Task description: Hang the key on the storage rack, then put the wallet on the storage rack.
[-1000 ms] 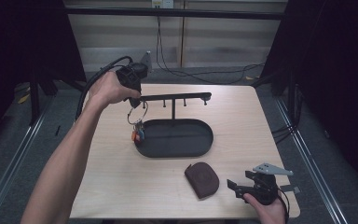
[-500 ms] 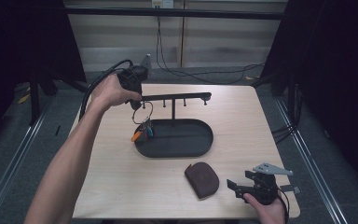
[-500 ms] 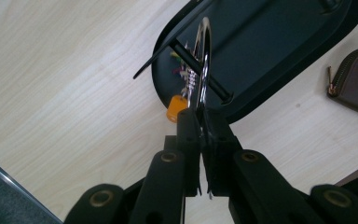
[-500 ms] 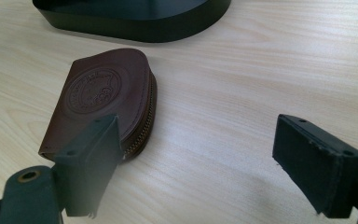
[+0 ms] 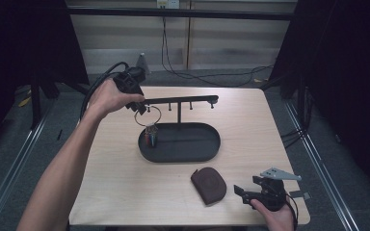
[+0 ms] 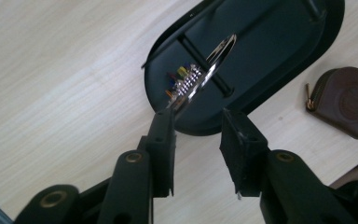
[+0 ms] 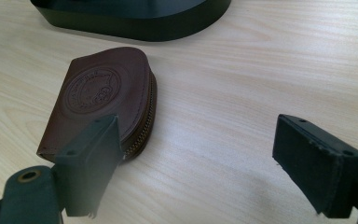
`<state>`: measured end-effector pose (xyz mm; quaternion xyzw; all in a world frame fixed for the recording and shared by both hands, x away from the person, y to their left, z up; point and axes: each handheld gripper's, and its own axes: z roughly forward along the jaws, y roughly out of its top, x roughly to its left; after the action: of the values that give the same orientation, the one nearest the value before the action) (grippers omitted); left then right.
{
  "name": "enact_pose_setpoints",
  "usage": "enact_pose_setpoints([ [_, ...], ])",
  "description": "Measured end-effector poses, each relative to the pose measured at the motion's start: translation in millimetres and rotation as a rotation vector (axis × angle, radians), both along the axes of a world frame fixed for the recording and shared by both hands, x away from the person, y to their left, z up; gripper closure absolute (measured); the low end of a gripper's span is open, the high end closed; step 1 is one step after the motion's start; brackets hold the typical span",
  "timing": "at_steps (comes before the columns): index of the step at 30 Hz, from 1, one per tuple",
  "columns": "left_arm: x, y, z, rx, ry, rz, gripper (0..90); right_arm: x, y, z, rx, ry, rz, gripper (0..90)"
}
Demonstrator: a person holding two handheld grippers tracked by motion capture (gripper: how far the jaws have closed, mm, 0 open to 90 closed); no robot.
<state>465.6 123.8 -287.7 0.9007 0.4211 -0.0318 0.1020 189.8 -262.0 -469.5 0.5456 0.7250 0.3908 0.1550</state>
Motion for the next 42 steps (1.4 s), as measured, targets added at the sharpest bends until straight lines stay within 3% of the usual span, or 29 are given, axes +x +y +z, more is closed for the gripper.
enact_pose_setpoints([
  [4,-5.3,8.8,1.8,-0.029,-0.008,0.002,59.7,-0.1,-0.9,-0.4,-0.001,-0.001,0.001,15.4],
  [7,-10.5,14.7,2.2,-0.074,-0.018,0.02,53.5,-0.6,-0.1,0.1,-0.003,-0.001,0.004,15.4],
  [11,-16.2,19.6,-1.5,-0.086,-0.026,0.013,49.2,-0.3,-0.2,-0.2,-0.002,0.001,0.003,15.4],
  [17,-23.7,32.2,-8.6,-0.151,-0.041,0.018,45.1,-0.1,0.2,-0.2,-0.004,0.003,0.002,15.4],
  [20,-28.5,36.7,-11.8,-0.157,-0.034,0.023,45.2,0.1,0.0,-0.2,-0.004,0.005,-0.001,15.4],
  [23,-34.0,39.8,-14.6,-0.177,-0.053,0.021,46.1,0.7,0.4,-0.5,-0.008,0.006,0.0,15.4],
  [27,-40.9,45.7,-21.6,-0.197,-0.061,0.017,44.0,1.4,-0.6,-0.5,-0.004,0.006,-0.007,15.4],
  [30,-47.6,53.0,-27.1,-0.196,-0.111,0.066,43.8,1.1,0.3,-0.3,-0.007,0.006,-0.005,15.4],
  [32,-50.6,57.9,-31.2,-0.231,-0.114,0.047,43.7,1.4,0.7,-0.7,-0.011,0.005,0.003,15.4],
  [34,-55.6,62.1,-36.0,-0.248,-0.133,0.061,42.8,1.2,0.2,-0.7,-0.011,0.007,0.002,15.4],
  [42,-69.7,75.0,-52.8,-0.307,-0.143,0.036,27.9,1.2,0.1,-0.8,-0.009,0.009,-0.001,15.4],
])
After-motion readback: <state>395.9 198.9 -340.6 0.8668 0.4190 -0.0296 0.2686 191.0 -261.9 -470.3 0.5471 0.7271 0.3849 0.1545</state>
